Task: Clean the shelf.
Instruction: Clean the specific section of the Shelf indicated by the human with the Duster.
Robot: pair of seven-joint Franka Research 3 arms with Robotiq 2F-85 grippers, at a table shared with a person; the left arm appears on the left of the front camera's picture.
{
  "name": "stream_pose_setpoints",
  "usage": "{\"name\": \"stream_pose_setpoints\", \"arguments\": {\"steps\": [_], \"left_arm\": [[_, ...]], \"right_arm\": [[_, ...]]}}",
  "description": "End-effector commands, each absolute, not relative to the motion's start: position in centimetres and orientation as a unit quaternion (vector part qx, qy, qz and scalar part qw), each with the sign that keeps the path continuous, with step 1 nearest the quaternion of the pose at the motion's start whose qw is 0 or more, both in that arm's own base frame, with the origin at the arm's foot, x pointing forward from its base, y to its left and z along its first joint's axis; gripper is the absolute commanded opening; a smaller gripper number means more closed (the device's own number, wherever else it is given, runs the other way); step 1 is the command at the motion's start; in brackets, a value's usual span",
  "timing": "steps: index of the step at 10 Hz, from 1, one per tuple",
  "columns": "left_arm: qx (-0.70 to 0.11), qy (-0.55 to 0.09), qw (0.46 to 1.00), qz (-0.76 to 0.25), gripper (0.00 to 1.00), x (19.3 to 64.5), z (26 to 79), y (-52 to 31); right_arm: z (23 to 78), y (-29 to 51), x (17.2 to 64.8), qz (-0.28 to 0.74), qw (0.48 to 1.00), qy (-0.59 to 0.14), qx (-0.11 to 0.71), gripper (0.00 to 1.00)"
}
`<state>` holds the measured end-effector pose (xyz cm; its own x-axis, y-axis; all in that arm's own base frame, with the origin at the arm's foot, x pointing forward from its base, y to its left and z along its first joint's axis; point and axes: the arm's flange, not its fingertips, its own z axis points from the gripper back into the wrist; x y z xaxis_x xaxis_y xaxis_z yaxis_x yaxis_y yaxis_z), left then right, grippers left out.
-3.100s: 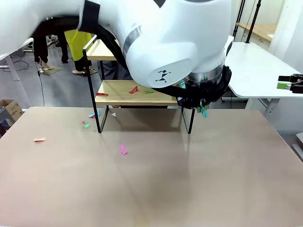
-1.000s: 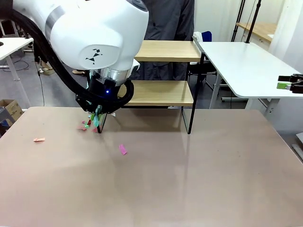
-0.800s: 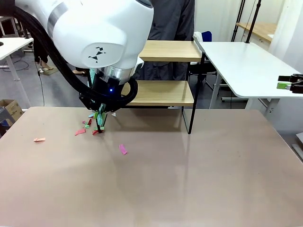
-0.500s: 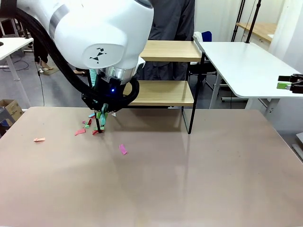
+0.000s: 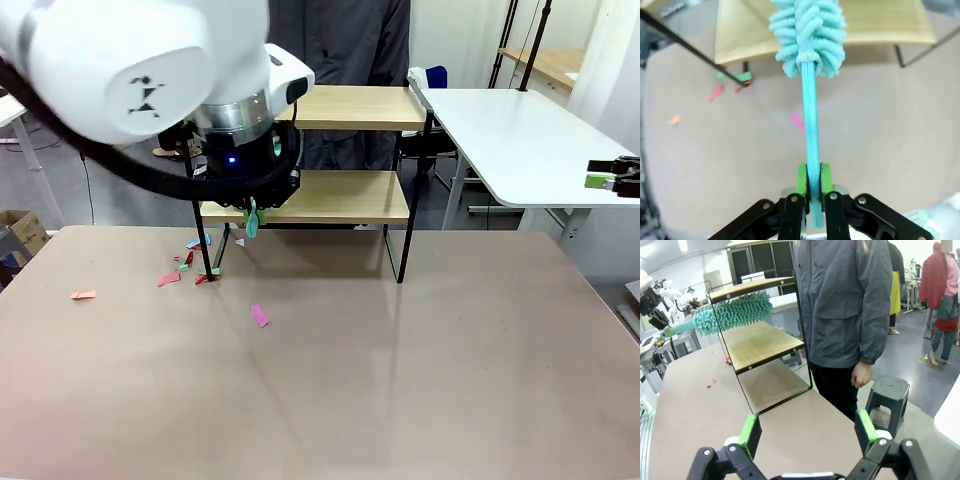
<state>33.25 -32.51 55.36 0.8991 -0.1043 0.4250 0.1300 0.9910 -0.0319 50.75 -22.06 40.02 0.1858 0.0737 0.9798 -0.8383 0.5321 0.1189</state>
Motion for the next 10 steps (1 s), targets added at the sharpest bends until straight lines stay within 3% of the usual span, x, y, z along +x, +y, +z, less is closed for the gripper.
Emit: {"name": "stream_pose_setpoints", "arguments": {"steps": [1,5,7,10], "left_arm": [[-0.094,-0.193,0.963,-0.160,0.13,31.5,54.6,-29.3],[-0.159,-0.157,0.933,-0.281,0.13,28.2,57.0,-25.6],[-0.071,-0.121,0.933,-0.333,0.13,26.0,58.0,-22.7],[0.052,-0.115,0.889,-0.440,0.13,23.1,61.4,-19.6]], "right_arm": [[40.3,-21.8,50.7,0.334,0.685,-0.546,0.348,1.00],[40.3,-21.8,50.7,0.334,0.685,-0.546,0.348,1.00],[40.3,-21.8,50.7,0.334,0.685,-0.546,0.348,1.00],[40.3,-21.8,50.7,0.334,0.685,-0.546,0.348,1.00]]}}
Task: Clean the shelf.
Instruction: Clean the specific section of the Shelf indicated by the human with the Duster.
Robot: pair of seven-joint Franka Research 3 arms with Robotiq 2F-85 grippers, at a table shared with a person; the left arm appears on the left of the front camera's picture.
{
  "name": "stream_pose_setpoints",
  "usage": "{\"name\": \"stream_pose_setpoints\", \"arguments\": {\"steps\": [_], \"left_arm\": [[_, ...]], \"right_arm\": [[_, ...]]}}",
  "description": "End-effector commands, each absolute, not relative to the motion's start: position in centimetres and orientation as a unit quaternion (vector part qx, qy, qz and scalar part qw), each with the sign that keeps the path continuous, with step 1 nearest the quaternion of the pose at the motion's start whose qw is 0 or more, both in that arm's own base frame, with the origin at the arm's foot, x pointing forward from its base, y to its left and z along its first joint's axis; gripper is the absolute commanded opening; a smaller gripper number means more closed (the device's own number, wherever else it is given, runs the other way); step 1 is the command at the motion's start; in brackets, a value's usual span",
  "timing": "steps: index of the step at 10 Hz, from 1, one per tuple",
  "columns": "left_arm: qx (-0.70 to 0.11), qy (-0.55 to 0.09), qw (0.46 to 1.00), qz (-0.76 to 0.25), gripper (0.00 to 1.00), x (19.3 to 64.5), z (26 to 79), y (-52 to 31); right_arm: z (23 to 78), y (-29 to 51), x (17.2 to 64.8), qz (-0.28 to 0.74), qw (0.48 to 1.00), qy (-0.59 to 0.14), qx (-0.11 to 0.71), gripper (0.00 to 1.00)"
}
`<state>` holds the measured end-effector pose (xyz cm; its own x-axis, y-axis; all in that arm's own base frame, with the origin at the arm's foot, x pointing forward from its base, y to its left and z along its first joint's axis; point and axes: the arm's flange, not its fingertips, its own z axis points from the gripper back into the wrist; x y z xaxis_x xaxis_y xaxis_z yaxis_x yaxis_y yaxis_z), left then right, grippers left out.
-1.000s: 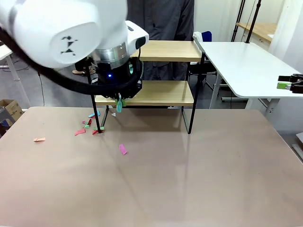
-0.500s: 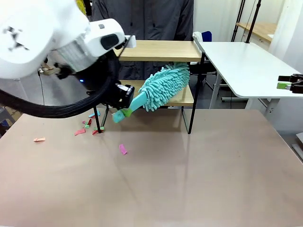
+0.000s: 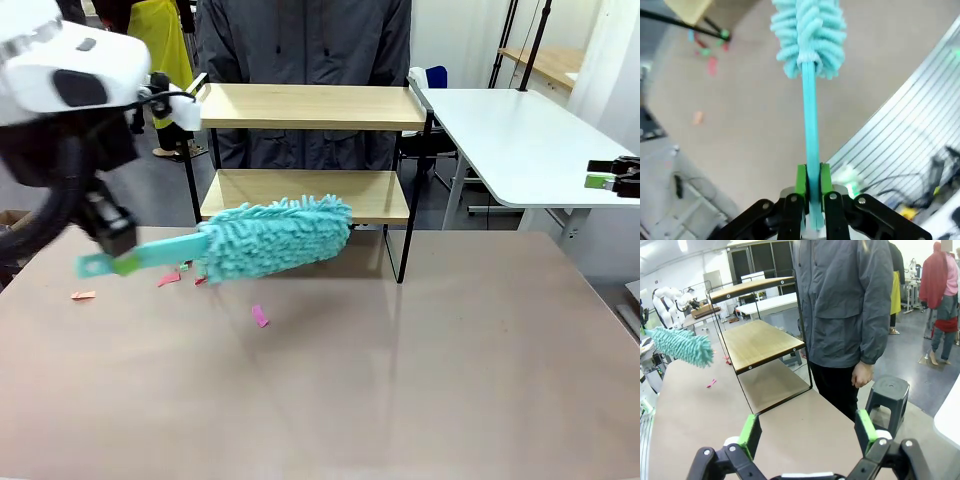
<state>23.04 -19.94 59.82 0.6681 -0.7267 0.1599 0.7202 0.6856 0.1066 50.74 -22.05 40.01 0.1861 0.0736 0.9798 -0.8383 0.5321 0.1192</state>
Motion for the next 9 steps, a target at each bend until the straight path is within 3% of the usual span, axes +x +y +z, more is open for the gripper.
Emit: {"name": "stream_pose_setpoints", "arguments": {"steps": [1,5,9], "left_arm": [[0.094,-0.072,0.873,-0.474,0.13,22.7,62.2,-18.9],[0.128,0.020,0.828,-0.545,0.13,21.7,63.5,-18.6],[0.118,0.017,0.834,-0.539,0.13,21.1,62.8,-19.0]], "right_arm": [[40.3,-21.8,50.7,0.334,0.685,-0.546,0.348,1.00],[40.3,-21.8,50.7,0.334,0.685,-0.546,0.348,1.00],[40.3,-21.8,50.7,0.334,0.685,-0.546,0.348,1.00]]}}
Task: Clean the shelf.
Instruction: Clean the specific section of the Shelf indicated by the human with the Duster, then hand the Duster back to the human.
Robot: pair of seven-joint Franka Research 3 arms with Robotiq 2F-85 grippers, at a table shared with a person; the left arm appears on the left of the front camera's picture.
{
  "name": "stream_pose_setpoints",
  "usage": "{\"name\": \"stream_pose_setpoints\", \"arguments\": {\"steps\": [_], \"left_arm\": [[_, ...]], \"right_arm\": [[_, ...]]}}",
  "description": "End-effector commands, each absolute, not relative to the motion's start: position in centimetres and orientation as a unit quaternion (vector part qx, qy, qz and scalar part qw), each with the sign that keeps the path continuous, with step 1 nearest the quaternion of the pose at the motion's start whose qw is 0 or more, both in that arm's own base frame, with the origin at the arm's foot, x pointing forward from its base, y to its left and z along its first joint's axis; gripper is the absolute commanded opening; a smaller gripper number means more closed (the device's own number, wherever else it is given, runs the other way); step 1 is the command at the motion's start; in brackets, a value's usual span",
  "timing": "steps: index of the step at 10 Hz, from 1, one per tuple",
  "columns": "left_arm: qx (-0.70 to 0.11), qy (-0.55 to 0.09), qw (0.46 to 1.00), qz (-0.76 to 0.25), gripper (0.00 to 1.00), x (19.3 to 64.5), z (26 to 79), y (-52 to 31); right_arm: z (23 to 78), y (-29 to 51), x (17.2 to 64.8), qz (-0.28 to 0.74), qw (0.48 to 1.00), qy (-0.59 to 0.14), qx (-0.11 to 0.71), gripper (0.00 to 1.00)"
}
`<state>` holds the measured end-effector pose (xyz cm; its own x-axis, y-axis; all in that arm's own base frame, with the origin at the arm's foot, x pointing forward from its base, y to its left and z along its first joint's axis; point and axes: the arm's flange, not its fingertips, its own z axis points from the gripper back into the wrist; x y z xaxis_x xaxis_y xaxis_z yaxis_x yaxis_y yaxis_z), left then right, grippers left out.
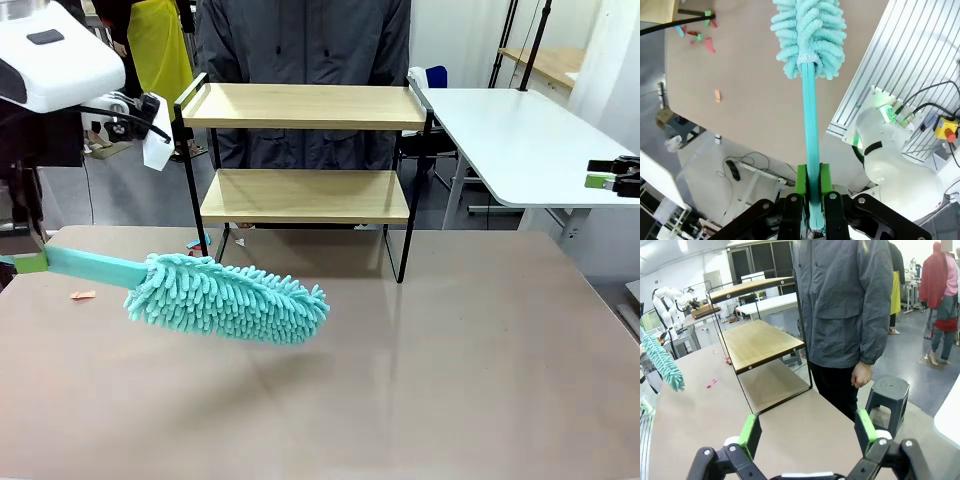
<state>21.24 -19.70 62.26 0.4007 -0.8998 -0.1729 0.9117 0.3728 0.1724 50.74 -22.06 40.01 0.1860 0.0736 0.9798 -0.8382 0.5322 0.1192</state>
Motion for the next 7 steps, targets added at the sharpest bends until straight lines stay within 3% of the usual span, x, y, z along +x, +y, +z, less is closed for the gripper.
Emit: {"name": "stream_pose_setpoints", "arguments": {"steps": [1,7], "left_arm": [[0.118,0.017,0.834,-0.539,0.13,21.13,62.79,-19.02],[0.118,0.017,0.834,-0.539,0.13,21.13,62.79,-19.02]], "right_arm": [[40.34,-21.83,50.71,0.334,0.685,-0.546,0.348,1.00],[40.34,-21.83,50.71,0.334,0.685,-0.546,0.348,1.00]]}}
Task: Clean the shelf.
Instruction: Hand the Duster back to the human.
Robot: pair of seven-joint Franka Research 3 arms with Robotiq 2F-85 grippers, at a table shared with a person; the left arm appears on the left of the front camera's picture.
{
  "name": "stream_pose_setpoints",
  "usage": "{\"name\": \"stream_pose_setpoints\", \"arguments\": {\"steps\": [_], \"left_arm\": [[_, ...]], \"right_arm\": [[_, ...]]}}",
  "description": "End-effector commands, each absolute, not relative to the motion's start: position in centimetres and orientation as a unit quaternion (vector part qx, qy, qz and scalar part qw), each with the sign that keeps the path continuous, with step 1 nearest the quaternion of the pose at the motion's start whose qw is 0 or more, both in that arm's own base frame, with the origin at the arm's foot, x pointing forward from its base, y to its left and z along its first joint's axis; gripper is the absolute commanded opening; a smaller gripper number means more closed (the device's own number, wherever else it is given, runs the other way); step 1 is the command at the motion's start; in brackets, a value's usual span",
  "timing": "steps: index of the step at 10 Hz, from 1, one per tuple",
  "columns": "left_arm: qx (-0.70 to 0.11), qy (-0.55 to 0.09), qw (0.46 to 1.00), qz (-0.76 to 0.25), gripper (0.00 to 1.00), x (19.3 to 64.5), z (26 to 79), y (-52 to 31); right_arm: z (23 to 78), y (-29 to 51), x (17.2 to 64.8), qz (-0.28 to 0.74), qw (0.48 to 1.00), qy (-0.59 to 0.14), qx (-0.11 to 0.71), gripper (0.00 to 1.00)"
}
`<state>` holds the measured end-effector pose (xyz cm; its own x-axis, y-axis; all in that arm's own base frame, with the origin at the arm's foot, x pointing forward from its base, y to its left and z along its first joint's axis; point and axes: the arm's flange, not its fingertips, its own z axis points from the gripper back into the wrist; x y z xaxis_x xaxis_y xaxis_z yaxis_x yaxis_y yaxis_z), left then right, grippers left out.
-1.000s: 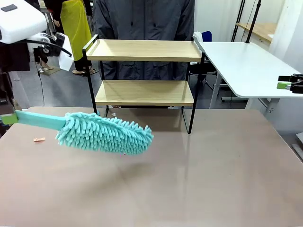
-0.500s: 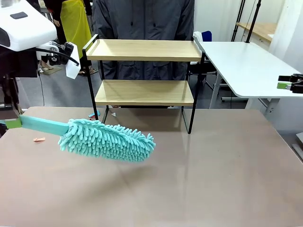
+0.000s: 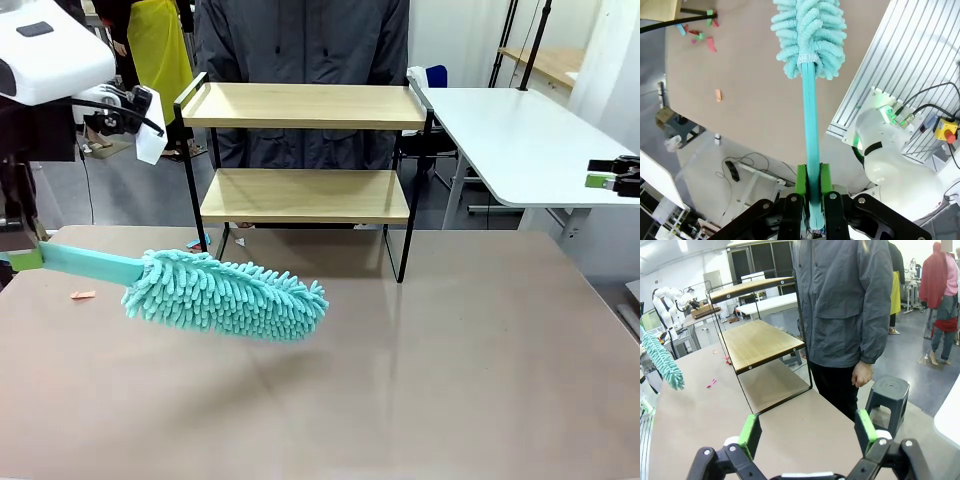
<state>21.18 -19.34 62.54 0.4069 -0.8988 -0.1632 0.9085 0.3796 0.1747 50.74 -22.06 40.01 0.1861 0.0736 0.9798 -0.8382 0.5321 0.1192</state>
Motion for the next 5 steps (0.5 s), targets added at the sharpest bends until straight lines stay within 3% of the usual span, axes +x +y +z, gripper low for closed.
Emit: {"name": "stream_pose_setpoints", "arguments": {"steps": [1,4,5], "left_arm": [[0.118,0.017,0.834,-0.539,0.13,21.1,62.8,-19.0],[0.119,0.021,0.830,-0.544,0.13,21.2,62.5,-19.3],[0.126,0.000,0.830,-0.543,0.13,20.6,63.9,-18.0]], "right_arm": [[40.3,-21.8,50.7,0.334,0.685,-0.546,0.348,1.00],[40.0,-22.1,50.7,0.333,0.685,-0.544,0.351,1.00],[42.2,-21.5,49.9,0.334,0.670,-0.548,0.375,1.00]]}}
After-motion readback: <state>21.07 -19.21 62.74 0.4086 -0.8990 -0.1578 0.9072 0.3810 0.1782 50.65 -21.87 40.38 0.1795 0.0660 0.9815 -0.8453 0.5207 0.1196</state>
